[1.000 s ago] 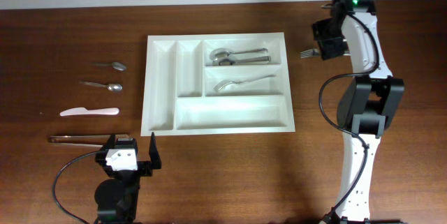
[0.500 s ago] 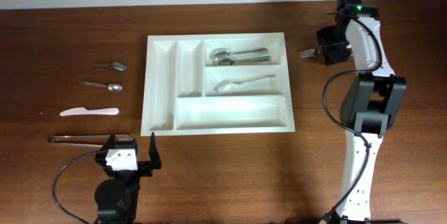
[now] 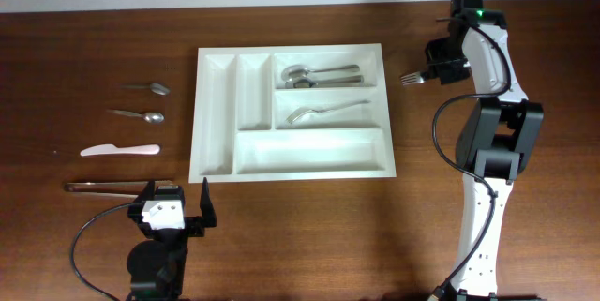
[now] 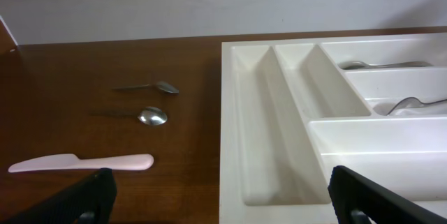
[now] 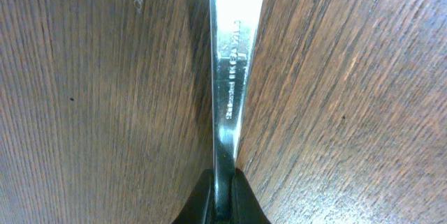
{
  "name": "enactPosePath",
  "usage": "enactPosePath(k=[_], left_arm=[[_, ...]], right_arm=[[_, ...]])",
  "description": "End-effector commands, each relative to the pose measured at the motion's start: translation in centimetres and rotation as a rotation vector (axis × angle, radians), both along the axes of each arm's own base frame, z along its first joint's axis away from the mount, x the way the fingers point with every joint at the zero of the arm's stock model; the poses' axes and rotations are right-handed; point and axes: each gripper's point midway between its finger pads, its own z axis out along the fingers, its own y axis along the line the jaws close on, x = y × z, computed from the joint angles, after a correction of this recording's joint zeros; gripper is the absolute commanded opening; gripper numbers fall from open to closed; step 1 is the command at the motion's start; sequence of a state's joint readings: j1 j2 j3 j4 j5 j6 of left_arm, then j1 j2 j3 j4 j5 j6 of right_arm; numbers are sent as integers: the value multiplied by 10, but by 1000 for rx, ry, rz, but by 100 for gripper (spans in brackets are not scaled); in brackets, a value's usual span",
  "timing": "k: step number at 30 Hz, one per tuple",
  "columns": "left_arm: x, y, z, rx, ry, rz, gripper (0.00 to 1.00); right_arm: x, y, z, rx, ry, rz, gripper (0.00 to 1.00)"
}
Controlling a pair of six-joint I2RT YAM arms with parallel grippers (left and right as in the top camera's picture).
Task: Pack container
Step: 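Lower the right gripper over the silver fork on the right, then close the right gripper on the fork handle and lift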
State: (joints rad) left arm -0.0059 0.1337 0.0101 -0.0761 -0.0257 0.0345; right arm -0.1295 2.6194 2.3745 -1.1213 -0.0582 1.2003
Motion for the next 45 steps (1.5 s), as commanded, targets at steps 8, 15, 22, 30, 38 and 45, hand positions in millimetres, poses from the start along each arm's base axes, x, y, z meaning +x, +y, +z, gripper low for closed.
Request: enactPosePath(k=[8,15,22,30,38,45], left_arm=[[0,-2,0,9,1,-16,99],[0,-2,0,9,1,-16,99],[0,-2,0,9,1,-16,99],[0,-2,0,9,1,-16,99],[0,-2,0,9,1,-16,99],[0,-2,0,9,1,-16,99]], right_arm=[[-17,2,-25,-5,83,100,4],[-5,-2,9,-18,6,118,4],[19,-13,78,-73,-145,170,4],[14,-21,96,-77,-148,159,4],[5,-12,92,-53,-116,229,4],[-8,15,90,19,-82,337,4]])
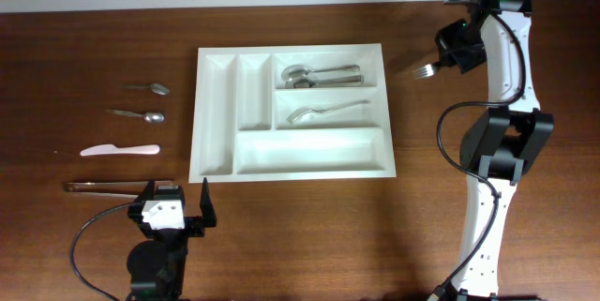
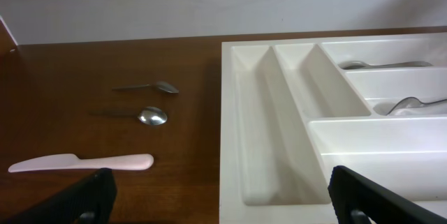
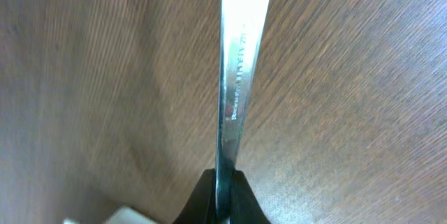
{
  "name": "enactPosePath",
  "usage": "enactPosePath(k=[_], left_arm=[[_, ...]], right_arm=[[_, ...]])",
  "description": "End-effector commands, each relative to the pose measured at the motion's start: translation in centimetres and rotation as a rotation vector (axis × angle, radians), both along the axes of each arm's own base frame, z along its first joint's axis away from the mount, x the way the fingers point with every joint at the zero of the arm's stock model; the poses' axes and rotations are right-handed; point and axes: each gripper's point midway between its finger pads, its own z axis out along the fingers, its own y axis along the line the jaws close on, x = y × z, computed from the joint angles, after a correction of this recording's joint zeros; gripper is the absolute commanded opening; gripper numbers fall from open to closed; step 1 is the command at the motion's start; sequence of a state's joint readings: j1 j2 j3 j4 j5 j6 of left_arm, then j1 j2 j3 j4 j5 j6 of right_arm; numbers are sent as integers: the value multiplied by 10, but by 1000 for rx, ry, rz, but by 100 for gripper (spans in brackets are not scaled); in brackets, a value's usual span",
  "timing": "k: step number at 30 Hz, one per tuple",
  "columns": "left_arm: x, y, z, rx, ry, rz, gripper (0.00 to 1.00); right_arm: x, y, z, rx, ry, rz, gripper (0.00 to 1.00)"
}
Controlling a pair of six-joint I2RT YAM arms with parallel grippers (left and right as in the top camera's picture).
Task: Pack container
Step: 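Close the right gripper on the fork handle and lift, then carry the fork with the right gripper into the middle-right compartment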
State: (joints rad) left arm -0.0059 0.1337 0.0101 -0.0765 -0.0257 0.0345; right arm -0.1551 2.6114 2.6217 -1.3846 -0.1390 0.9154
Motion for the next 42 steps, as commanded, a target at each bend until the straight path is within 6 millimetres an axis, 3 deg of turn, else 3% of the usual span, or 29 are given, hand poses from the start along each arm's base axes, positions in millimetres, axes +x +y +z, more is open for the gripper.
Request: enactPosePath(k=[1,6,12,18,22,31,39,42], left_arm=[[0,-2,0,9,1,-16,99],[0,-2,0,9,1,-16,99],[0,-2,0,9,1,-16,99],[0,-2,0,9,1,-16,99],[0,-2,0,9,1,-16,99],[0,-2,0,9,1,-16,99],[0,-2,0,9,1,-16,99],[0,-2,0,9,1,-16,99]], right_arm=[[2,16,25,24,-51,75,4],[3,30,38,7,-87,163,4],[2,50,69,6,-153,246,4],[-5,82,106,19,-222,353,4],[-21,112,123,27,-219,416,4],[-56,200,122,68,-120,473,4],[-63,250,120,-4,-125,351,4],[-66,260,116,-1,-108,301,4]])
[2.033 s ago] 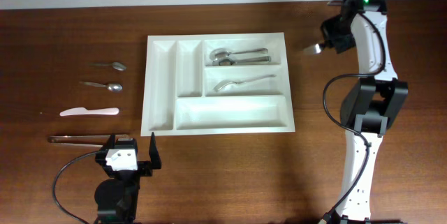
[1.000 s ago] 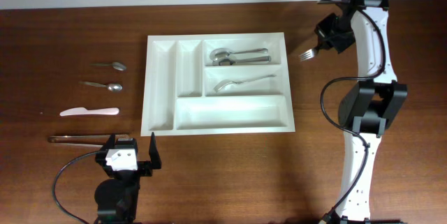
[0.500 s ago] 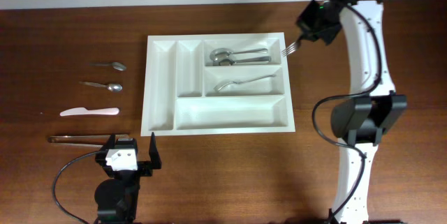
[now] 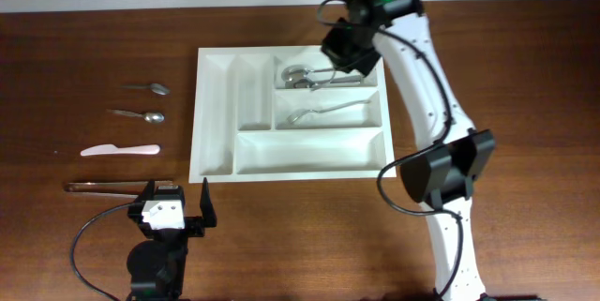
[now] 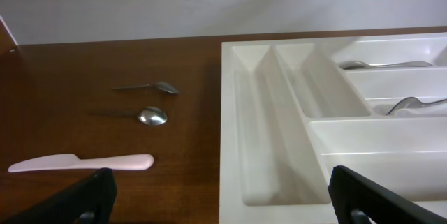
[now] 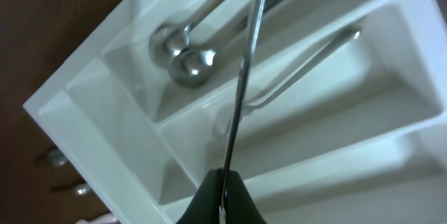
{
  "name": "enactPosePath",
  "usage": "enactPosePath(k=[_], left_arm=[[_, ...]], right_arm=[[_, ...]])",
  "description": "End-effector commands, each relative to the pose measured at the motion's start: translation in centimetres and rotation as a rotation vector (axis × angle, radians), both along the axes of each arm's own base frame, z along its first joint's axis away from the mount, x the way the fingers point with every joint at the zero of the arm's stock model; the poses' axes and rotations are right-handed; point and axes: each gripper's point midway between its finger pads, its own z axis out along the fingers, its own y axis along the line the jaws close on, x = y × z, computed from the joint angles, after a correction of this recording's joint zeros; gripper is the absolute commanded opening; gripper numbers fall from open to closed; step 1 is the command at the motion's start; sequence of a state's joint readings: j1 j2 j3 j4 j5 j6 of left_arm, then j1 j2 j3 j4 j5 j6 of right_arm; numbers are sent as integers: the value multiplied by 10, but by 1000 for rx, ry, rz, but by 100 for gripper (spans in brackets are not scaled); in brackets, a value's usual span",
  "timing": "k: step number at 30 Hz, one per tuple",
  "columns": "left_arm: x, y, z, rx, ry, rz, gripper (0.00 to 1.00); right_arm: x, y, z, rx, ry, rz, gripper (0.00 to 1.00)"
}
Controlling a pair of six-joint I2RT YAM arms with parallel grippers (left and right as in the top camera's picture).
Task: Pack container
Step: 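Carry the fork with the right gripper into the middle-right compartment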
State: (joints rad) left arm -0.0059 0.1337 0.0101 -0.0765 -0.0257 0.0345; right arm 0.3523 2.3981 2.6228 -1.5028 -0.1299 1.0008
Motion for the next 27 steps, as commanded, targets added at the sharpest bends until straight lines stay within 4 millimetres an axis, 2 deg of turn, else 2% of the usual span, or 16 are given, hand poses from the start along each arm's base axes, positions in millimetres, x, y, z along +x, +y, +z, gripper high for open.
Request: enactPosePath(k=[1,6,10,17,21,27], left_arm=[[0,-2,0,9,1,-16,99],[0,-2,0,9,1,-16,99],[0,-2,0,9,1,-16,99],[0,-2,0,9,1,-16,99],[0,-2,0,9,1,-16,99],[0,-2,0,9,1,-16,99]], right_arm=[[1,0,10,-11,-15,-140,4],[-10,5,-20,-11,90,-223,4],[-22,5,-53,-21,191,-259,4],[-43,24,-103,21,322,-262,4],[-52,33,-116,21,353,-266,4],[-51,43,-116,28,332,-246,4]])
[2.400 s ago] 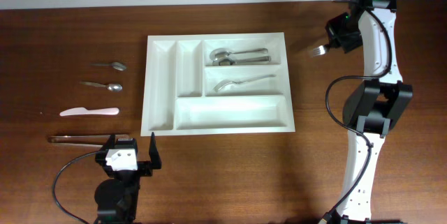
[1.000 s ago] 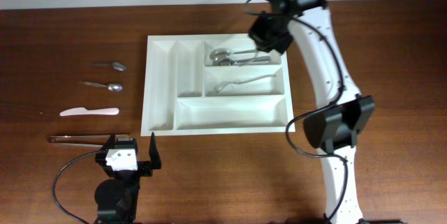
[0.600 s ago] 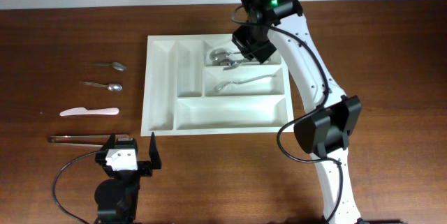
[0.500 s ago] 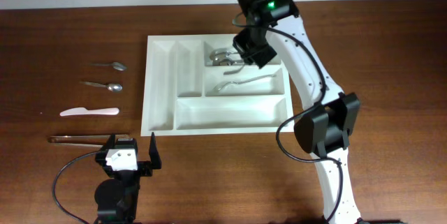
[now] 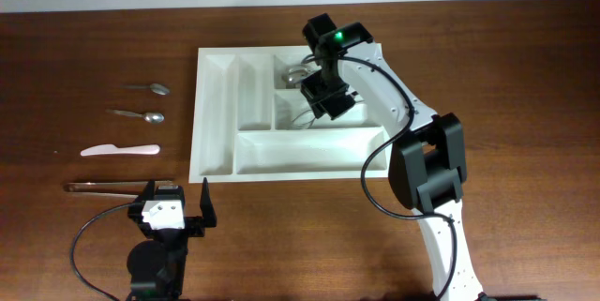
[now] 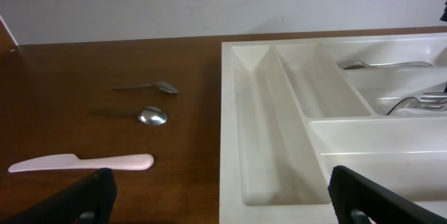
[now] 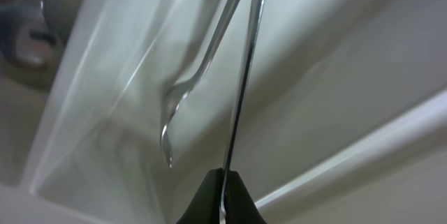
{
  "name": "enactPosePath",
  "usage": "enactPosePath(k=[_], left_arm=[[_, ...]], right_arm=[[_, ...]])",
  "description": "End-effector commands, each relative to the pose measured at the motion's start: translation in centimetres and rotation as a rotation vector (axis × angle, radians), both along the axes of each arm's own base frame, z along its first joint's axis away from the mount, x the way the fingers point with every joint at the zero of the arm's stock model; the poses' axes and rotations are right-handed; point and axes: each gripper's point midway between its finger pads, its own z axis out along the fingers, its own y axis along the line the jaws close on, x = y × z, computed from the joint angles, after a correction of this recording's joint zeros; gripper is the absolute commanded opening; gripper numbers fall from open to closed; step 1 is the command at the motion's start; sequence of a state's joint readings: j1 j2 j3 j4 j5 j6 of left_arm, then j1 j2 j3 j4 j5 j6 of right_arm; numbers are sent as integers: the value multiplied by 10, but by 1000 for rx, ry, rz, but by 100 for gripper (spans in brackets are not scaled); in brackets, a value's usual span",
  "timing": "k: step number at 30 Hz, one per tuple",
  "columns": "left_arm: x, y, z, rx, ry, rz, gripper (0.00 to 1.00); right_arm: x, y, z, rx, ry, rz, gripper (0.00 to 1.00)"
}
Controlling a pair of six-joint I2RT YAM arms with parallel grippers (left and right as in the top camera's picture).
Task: Pack container
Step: 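Carry the fork with the right gripper into the middle-right compartment, then open the right gripper to release the fork and retract right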
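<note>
The white cutlery tray [image 5: 216,151] lies mid-table. My right gripper [image 5: 328,104] hangs low over its middle right compartment, shut on a metal fork [image 7: 244,77] seen edge-on between the fingers of the right gripper [image 7: 223,175]. Another fork [image 7: 202,63] lies in that compartment just beside the held one; its tines show in the left wrist view [image 6: 412,102]. Spoons [image 5: 298,76] rest in the top right compartment. My left gripper [image 5: 178,209] sits open near the front edge, its fingers [image 6: 349,189] wide apart with nothing between them.
Left of the tray lie two teaspoons [image 5: 150,87] [image 5: 141,114], a pink knife [image 5: 120,150] and metal tongs [image 5: 108,187]. The tray's two narrow left slots [image 6: 279,112] and long front compartment [image 5: 309,151] hold nothing. A wall runs behind the table.
My right gripper has moved from above the top right spoon compartment to low over the middle right compartment, the fork still in it. The left arm has not moved.
My right gripper was shut on a fork lying on the table right of the tray. Then it held the fork raised off the wood there, then over the tray's spoon compartment, and now down by the fork compartment. The left gripper stayed open throughout.
</note>
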State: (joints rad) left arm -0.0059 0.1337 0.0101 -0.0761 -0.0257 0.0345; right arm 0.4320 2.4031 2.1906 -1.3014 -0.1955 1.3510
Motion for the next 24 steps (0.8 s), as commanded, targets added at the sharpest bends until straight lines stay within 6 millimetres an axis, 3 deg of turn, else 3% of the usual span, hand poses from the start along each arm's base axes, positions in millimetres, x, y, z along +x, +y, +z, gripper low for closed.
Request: enactPosePath(k=[1,11,14,17,24], left_arm=[[0,-2,0,9,1,-16,99],[0,-2,0,9,1,-16,99],[0,-2,0,9,1,-16,99],[0,-2,0,9,1,-16,99],[0,-2,0,9,1,-16,99]], right_arm=[[-3,7,2,9,0,-5,4],[5,7,2,10,-27,-27,5],[8,8,3,16,-40,-27,18],[10,10,3,21,-49,-26,39],[21,15,10,41,-121,64,46]])
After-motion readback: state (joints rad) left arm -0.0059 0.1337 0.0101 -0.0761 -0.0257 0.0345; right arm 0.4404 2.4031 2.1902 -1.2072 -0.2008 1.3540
